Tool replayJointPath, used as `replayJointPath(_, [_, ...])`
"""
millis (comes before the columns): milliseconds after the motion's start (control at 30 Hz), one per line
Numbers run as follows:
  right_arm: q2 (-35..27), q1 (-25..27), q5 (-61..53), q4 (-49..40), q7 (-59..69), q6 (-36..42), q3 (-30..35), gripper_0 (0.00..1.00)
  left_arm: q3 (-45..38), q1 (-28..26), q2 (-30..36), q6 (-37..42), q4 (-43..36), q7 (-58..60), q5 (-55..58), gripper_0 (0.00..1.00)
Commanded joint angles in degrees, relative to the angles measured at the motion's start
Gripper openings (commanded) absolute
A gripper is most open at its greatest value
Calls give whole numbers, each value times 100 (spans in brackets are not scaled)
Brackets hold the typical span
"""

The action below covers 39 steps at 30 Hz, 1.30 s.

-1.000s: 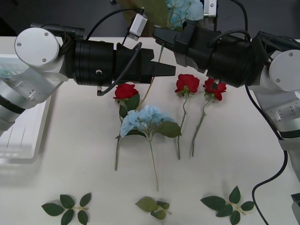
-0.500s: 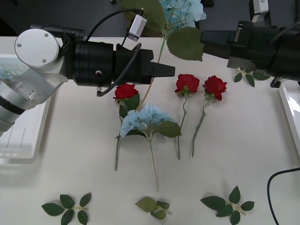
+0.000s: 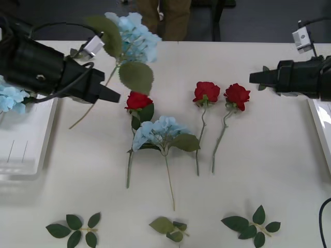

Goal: Place the red flowers into the right box and the blue flowers into the left box. If a person shows an open palm, hand one flower to the person first, then continue sorting.

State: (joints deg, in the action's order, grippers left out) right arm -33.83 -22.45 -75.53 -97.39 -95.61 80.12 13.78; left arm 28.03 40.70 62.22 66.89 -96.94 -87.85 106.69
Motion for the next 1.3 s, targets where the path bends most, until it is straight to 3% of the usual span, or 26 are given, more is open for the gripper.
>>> replayJointPath(33, [-388, 47, 917, -52, 508, -453, -912, 67, 62, 44, 1038, 483, -282, 400, -60, 0])
replayJointPath(400, [-511, -49, 2965, -26, 3040, -1332, -2740, 67, 54, -88, 2462, 896, -255, 339, -579, 0])
replayJointPath(567, [-511, -366, 3756, 449, 3971, -2053, -3646, 67, 54, -246, 2831, 975, 307, 304, -553, 0])
replayJointPath(800, [-467, -858, 4477, 1310, 4727, -2686, -4454, 67, 45, -554, 2515, 975, 1722, -549, -605, 0])
replayJointPath(967, [-273, -1104, 4653, 1671, 4745, -2712, -4463, 67, 45, -563, 2277, 843, 2549, -1243, -799, 0])
replayJointPath(1133, [-19, -1297, 5013, 2013, 4762, -2783, -4463, 66, 45, -686, 2154, 307, 2733, -1489, -1370, 0])
replayJointPath(1300, [166, -1385, 5189, 2356, 4718, -2914, -4472, 19, 18, -1213, 2014, -537, 2513, -1516, -1765, 0])
